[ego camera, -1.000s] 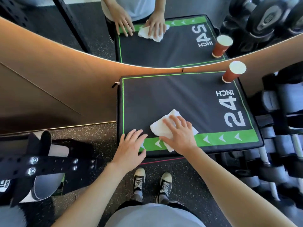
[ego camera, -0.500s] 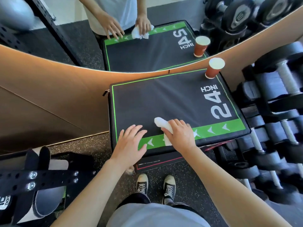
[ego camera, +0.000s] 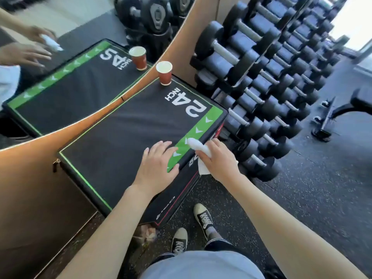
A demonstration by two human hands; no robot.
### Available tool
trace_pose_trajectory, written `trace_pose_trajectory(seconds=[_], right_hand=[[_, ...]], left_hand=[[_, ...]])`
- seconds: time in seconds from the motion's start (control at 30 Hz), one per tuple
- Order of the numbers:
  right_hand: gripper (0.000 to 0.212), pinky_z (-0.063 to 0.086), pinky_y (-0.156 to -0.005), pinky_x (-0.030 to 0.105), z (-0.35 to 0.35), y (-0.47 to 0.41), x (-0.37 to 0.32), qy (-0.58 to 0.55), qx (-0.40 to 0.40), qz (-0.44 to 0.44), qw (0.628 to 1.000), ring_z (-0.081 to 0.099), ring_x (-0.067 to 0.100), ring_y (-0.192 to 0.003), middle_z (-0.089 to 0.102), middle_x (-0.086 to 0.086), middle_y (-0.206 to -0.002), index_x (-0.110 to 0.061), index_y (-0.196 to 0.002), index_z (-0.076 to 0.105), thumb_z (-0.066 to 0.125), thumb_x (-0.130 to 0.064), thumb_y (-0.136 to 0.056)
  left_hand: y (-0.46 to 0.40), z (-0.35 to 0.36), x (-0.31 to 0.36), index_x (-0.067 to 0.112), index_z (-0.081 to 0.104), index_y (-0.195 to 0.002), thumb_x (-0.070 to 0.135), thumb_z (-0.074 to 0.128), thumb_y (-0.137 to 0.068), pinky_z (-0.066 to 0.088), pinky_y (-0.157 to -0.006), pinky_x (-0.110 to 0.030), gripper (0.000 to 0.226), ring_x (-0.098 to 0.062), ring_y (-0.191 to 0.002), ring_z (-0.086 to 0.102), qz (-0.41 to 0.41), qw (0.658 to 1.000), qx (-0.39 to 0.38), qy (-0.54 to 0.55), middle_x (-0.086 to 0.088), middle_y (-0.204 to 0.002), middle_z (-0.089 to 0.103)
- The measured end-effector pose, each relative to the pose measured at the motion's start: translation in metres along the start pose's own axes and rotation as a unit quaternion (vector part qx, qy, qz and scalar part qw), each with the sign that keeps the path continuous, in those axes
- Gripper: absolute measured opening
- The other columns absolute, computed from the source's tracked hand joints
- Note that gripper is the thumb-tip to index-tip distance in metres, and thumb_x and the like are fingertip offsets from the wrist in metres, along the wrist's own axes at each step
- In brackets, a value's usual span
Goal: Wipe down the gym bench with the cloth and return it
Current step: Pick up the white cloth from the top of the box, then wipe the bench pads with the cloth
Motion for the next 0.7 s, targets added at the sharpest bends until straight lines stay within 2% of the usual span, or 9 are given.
trace_pose_trajectory(seconds=[0.13,0.33,0.4,0.53,0.7], right_hand=[[0.038,0.043,-0.069,0.038,-0.026,0.058,0.028,0.015,0.042,0.081,0.996,0.054,0.023,-0.093,0.053,-0.002,-0.099,-0.015,-0.102,0.059,0.057,-0.053,-0.101],[0.038,0.039,-0.069,0.032,-0.064,0.159,0.069,0.045,0.108,0.201,0.973,0.054,0.019,-0.093,0.053,-0.004,-0.098,-0.016,-0.104,0.061,0.058,-0.054,-0.1],[0.037,0.038,-0.069,0.031,-0.078,0.193,0.083,0.048,0.131,0.239,0.961,0.054,0.02,-0.092,0.054,-0.003,-0.097,-0.016,-0.102,0.061,0.059,-0.053,-0.1],[0.039,0.037,-0.068,0.031,-0.099,0.263,0.111,0.07,0.153,0.298,0.939,0.055,0.022,-0.091,0.055,-0.001,-0.096,-0.015,-0.101,0.06,0.057,-0.054,-0.1],[0.037,0.036,-0.07,0.031,-0.122,0.346,0.141,0.059,0.179,0.353,0.917,0.054,0.02,-0.093,0.055,-0.003,-0.099,-0.017,-0.105,0.062,0.057,-0.053,-0.101]], left_hand=[[-0.006,0.017,0.041,0.019,0.064,-0.137,0.051,0.046,-0.088,0.039,-0.112,-0.061,0.061,-0.029,-0.143,0.047,0.091,0.995,-0.041,0.013,-0.003,-0.149,0.055],[0.001,0.05,0.12,0.02,0.061,-0.138,0.044,0.057,-0.091,0.04,-0.114,-0.057,0.053,-0.028,-0.144,0.044,0.222,0.971,-0.087,0.032,-0.002,-0.147,0.055],[0.007,0.061,0.15,0.021,0.06,-0.14,0.047,0.054,-0.091,0.04,-0.114,-0.058,0.056,-0.028,-0.144,0.044,0.26,0.959,-0.106,0.03,-0.002,-0.149,0.053],[0.027,0.081,0.211,0.021,0.058,-0.143,0.042,0.065,-0.094,0.038,-0.116,-0.06,0.054,-0.028,-0.147,0.041,0.324,0.937,-0.129,0.031,-0.002,-0.152,0.051],[0.063,0.108,0.278,0.02,0.06,-0.143,0.049,0.054,-0.091,0.04,-0.114,-0.059,0.059,-0.027,-0.146,0.042,0.366,0.918,-0.151,0.025,-0.003,-0.152,0.053]])
Point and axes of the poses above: each hand's wrist, its own y-axis away from the middle knuckle, its own z-axis out of the palm, x = y × z, the point moved 3 cm from there along -y, towards the middle knuckle
